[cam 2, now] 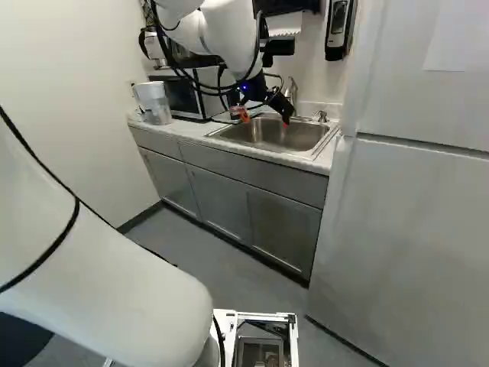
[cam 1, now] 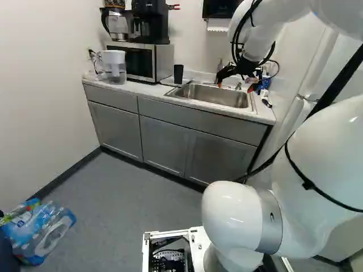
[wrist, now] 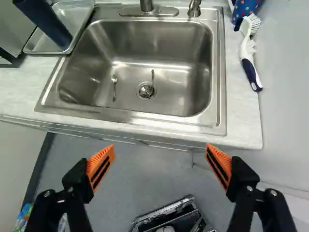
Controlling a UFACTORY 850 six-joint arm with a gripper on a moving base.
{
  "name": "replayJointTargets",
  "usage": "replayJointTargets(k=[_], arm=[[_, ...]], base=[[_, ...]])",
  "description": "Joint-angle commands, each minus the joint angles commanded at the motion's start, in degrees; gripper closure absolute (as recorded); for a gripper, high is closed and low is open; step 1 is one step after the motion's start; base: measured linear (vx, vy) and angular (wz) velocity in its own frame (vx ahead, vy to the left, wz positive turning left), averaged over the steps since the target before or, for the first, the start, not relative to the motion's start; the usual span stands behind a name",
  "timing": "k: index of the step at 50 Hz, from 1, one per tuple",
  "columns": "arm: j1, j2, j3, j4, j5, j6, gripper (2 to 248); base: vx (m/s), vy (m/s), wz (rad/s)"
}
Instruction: Rinse the cup and place it in the tray
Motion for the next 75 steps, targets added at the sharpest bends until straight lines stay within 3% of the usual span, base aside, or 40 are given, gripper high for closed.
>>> replayJointTargets(k=[46,75], arm=[[0.07,0.02,0.2,-0.01,0.31,-0.01,3],[1.14,0.3,3.13,-0.13,4.82,-0.11,3]], base=[[-0.003,0.0,0.0],[0.0,0.0,0.0]])
